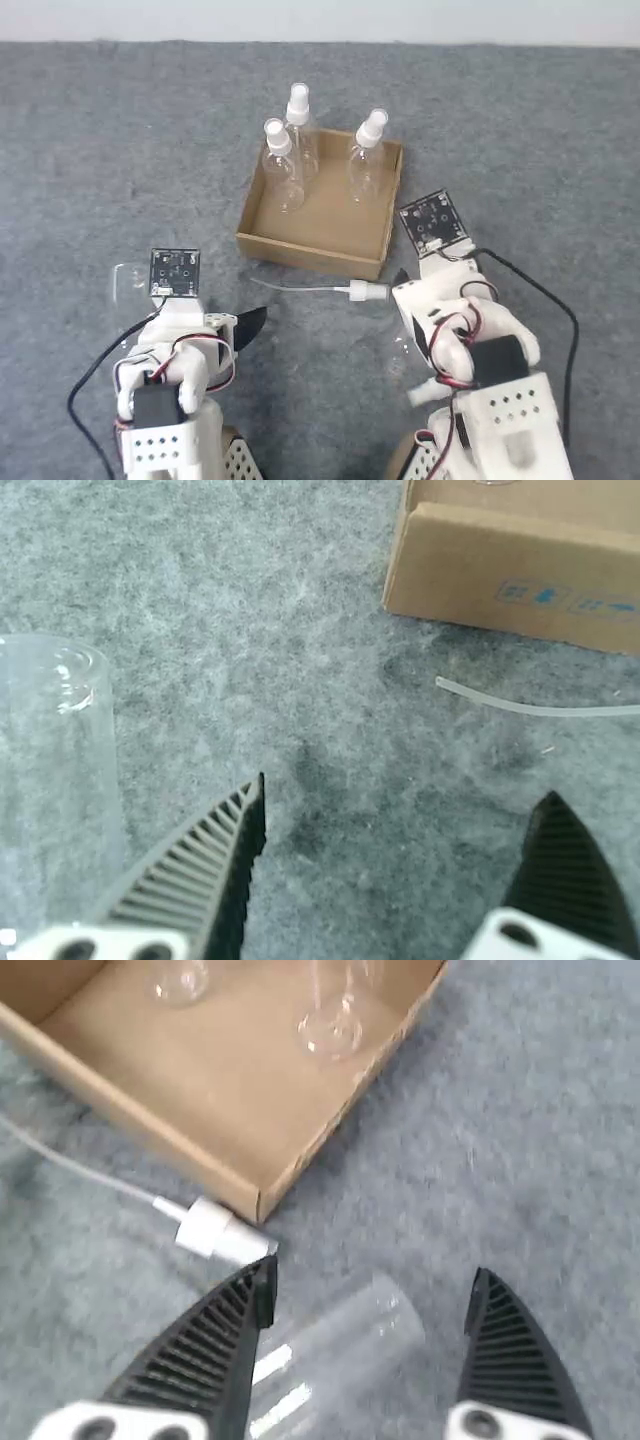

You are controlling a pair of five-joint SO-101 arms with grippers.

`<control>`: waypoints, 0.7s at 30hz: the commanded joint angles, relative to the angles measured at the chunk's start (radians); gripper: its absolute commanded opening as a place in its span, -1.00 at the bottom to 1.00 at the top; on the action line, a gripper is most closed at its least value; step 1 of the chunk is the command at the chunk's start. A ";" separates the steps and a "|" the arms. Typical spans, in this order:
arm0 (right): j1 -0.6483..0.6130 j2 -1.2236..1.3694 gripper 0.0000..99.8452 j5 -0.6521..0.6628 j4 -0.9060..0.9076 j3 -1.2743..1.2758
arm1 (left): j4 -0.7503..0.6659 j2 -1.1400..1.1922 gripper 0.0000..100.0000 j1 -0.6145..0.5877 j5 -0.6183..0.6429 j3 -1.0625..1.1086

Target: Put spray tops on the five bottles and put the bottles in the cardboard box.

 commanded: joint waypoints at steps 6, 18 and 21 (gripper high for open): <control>0.008 -0.033 -0.50 0.018 0.234 -0.175 | 0.005 -0.014 -0.24 -0.002 -0.006 -0.013; 0.015 0.160 -0.50 0.018 0.282 -0.239 | 0.005 -0.014 -0.24 -0.002 -0.006 -0.013; 0.010 0.288 -0.50 0.025 0.351 -0.341 | 0.005 -0.014 -0.24 -0.002 -0.006 -0.013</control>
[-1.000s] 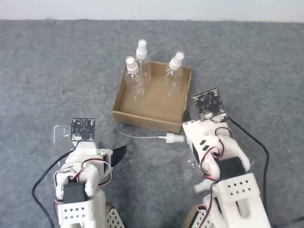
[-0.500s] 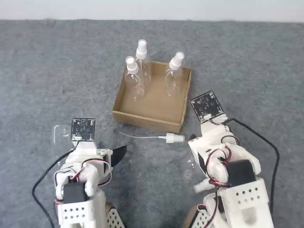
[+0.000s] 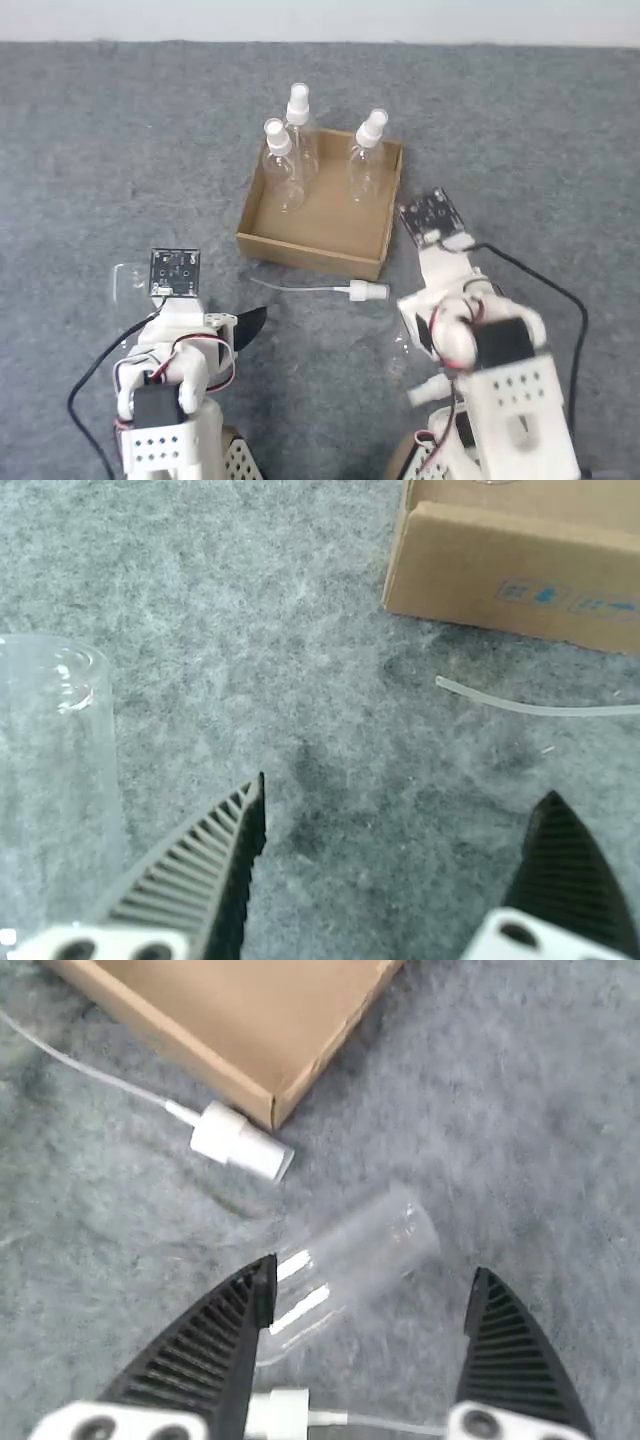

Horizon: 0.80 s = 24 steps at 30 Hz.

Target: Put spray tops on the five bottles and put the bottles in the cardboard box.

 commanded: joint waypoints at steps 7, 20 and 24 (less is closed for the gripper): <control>0.010 0.311 -0.50 0.210 0.234 -0.374 | 0.005 -0.014 -0.24 -0.002 -0.006 -0.013; 0.010 0.334 -0.50 0.783 0.302 -0.381 | 0.005 -0.014 -0.24 -0.002 -0.006 -0.013; 0.010 0.334 -0.50 0.974 0.295 -0.302 | 0.005 -0.014 -0.24 -0.002 -0.006 -0.013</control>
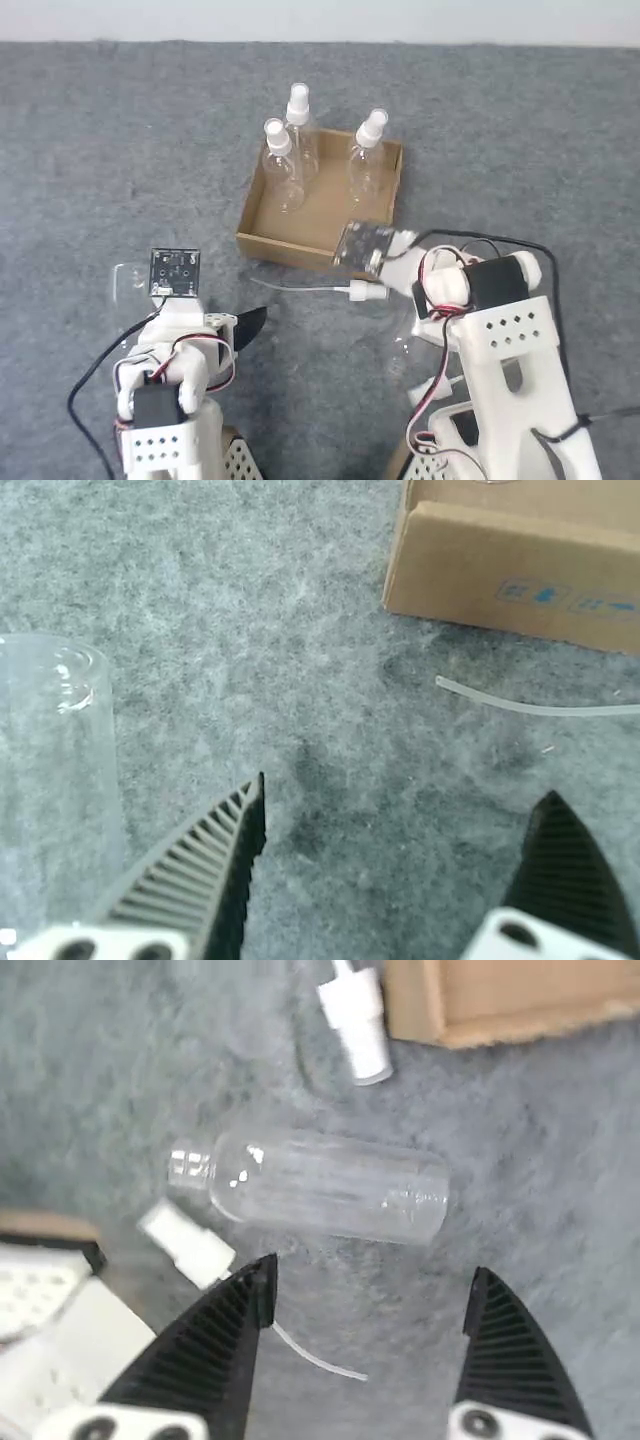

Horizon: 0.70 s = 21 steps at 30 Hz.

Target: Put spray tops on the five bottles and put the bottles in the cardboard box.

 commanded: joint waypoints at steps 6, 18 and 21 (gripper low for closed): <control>0.010 0.007 -0.50 0.345 -0.002 0.166 | 0.005 -0.014 -0.24 -0.002 -0.006 -0.013; 0.013 0.008 -0.50 0.413 -0.133 0.264 | 0.005 -0.014 -0.24 -0.002 -0.006 -0.013; 0.013 0.008 -0.50 0.413 -0.199 0.313 | 0.005 -0.014 -0.24 -0.002 -0.006 -0.013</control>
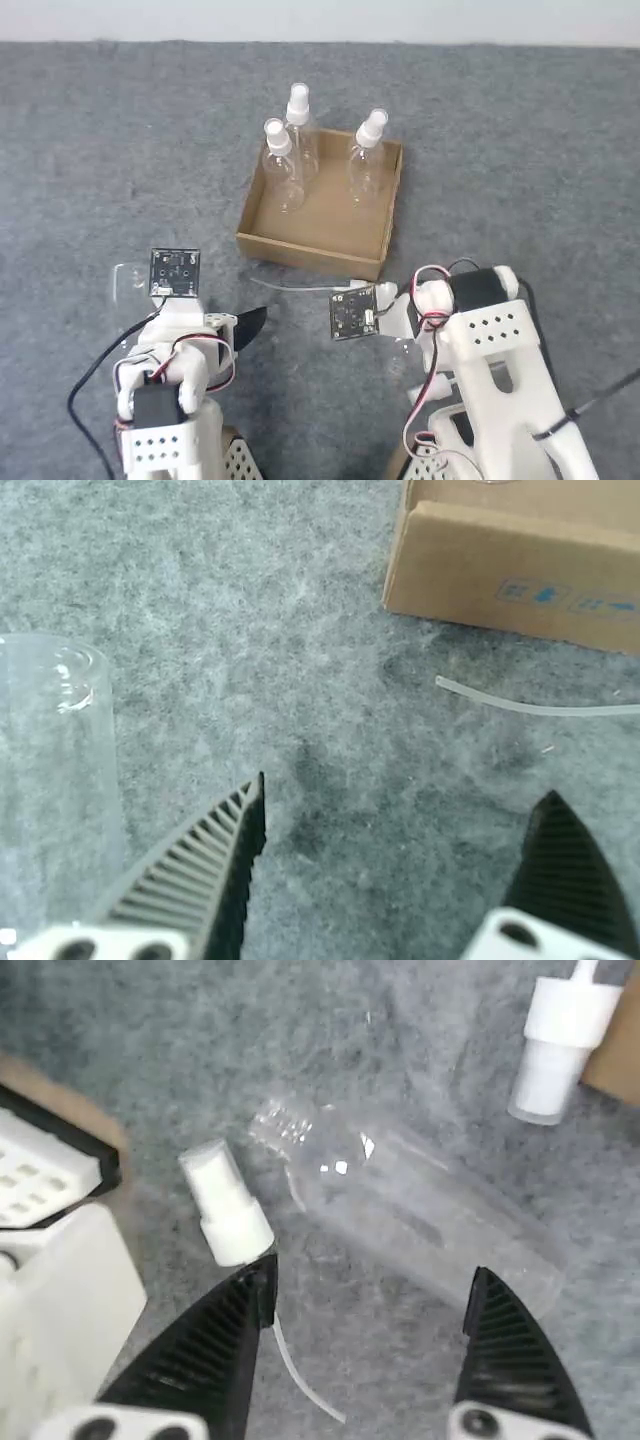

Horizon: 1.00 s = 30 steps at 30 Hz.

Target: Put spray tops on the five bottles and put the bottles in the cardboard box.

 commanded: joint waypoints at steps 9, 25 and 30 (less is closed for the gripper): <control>0.013 0.010 -0.50 0.014 -0.214 0.121 | 0.005 -0.014 -0.24 -0.002 -0.006 -0.013; 0.013 0.010 -0.50 0.012 -0.407 0.247 | 0.005 -0.014 -0.24 -0.002 -0.006 -0.013; 0.013 0.010 -0.50 -0.006 -0.440 0.247 | 0.005 -0.014 -0.24 -0.002 -0.006 -0.013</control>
